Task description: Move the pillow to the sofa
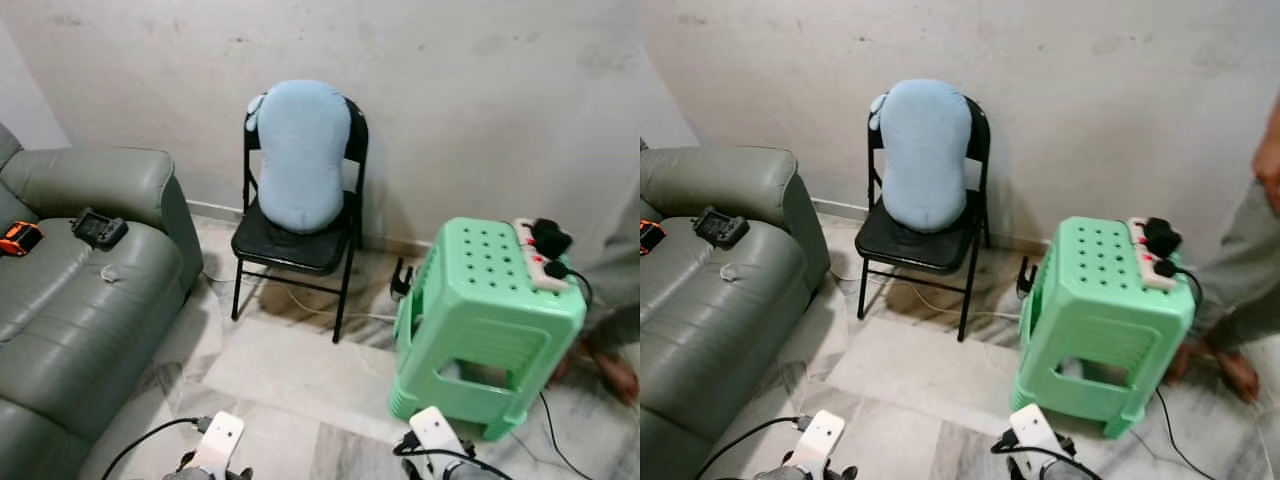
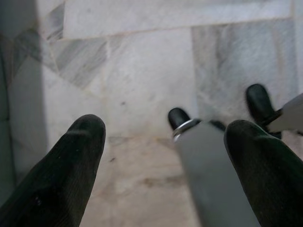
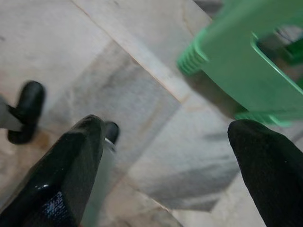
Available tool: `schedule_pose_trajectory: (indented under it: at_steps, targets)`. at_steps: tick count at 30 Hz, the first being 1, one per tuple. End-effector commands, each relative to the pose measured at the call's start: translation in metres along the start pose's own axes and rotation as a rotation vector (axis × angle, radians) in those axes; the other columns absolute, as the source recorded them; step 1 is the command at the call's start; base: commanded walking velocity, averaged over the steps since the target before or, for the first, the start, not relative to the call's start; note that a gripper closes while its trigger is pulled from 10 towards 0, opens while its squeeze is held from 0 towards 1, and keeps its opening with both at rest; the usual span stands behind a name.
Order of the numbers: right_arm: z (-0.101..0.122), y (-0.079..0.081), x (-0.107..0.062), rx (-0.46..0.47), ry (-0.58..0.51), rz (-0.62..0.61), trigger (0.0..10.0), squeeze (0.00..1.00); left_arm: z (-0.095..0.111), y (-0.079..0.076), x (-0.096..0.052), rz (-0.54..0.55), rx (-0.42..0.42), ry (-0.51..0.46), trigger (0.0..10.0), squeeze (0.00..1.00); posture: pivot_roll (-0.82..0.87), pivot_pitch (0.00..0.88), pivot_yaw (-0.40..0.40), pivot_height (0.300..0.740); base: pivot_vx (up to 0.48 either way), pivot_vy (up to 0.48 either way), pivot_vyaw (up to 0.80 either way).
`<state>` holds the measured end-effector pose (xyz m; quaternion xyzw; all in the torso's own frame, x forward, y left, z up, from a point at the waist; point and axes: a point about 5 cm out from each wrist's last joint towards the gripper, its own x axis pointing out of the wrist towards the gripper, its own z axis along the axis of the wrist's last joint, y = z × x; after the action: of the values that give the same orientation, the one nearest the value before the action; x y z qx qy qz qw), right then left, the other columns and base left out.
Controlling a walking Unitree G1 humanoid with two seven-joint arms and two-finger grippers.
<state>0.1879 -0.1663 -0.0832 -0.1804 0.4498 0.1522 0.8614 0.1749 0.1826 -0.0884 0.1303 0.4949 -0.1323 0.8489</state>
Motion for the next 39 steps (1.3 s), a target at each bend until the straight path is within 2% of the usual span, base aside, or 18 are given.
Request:
schedule_pose_trajectory:
  at_steps: [1,4,8,39]
  targets:
    - [0.003,0.002,0.001,-0.009,-0.008,0.002,10.0,0.00,0.002,0.003,0.000,0.005,0.004,0.000,10.0,0.00,-0.15,0.046,0.026,0.740,0.442,0.000,0.00]
    - [0.003,0.003,0.001,-0.002,-0.008,0.003,10.0,0.00,0.001,0.005,-0.001,0.024,-0.007,0.005,10.0,0.00,-0.15,0.047,0.029,0.740,0.265,0.000,0.00]
    - [0.004,0.003,0.001,0.001,-0.007,0.002,10.0,0.00,0.001,0.009,-0.001,0.056,0.039,0.014,10.0,0.00,-0.14,0.049,0.034,0.740,0.000,0.000,0.00]
    - [0.009,0.012,0.003,0.064,-0.012,-0.006,10.0,0.00,0.000,0.019,-0.003,0.087,0.049,0.024,10.0,0.00,-0.11,0.042,0.062,0.740,0.000,0.000,0.00]
